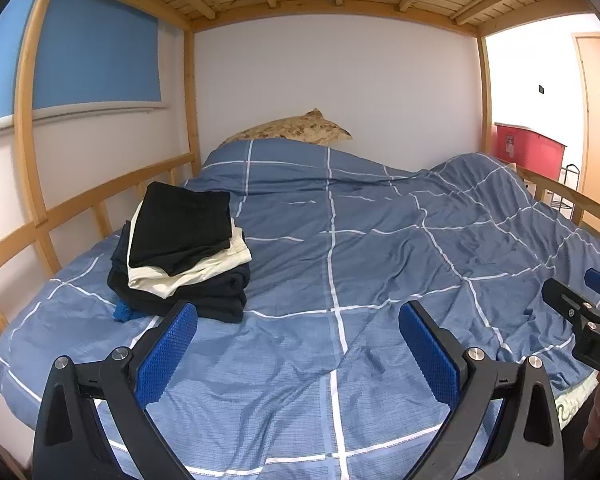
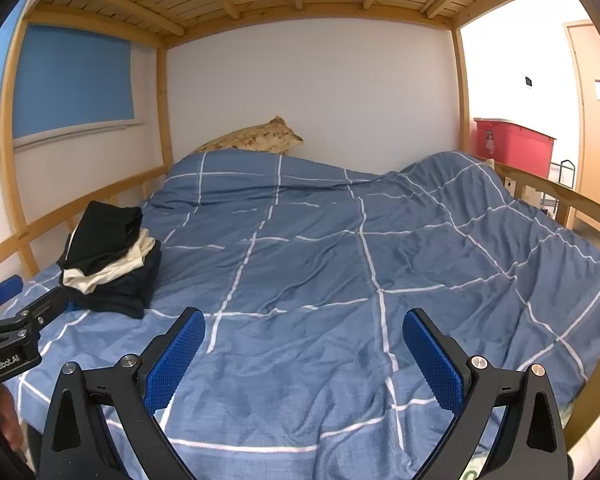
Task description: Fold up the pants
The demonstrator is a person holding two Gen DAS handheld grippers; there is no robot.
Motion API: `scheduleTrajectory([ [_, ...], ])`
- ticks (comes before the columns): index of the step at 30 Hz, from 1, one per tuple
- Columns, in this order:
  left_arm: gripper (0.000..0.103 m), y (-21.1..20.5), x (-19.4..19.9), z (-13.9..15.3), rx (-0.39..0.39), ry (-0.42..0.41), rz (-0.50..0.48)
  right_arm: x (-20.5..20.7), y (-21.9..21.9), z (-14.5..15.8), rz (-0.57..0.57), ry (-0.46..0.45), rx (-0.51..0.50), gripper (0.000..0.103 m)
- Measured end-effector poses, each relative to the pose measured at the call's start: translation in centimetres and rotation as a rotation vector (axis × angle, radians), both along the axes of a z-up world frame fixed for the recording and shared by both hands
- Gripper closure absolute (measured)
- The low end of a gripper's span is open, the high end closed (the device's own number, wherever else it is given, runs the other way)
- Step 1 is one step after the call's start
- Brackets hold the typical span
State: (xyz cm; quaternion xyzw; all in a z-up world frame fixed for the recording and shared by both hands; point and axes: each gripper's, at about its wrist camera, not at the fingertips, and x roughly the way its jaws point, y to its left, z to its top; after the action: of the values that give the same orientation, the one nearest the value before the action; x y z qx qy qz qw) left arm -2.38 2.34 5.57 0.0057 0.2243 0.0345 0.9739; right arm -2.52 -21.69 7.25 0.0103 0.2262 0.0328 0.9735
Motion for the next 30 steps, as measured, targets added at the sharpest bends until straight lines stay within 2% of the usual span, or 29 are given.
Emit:
scheduleTrajectory([
  [30,0.0,0.1,0.1,-0.46,0.055,0.017,0.047,0.38,0.09,-0.2,0.016,0.003,-0.004,0.002],
])
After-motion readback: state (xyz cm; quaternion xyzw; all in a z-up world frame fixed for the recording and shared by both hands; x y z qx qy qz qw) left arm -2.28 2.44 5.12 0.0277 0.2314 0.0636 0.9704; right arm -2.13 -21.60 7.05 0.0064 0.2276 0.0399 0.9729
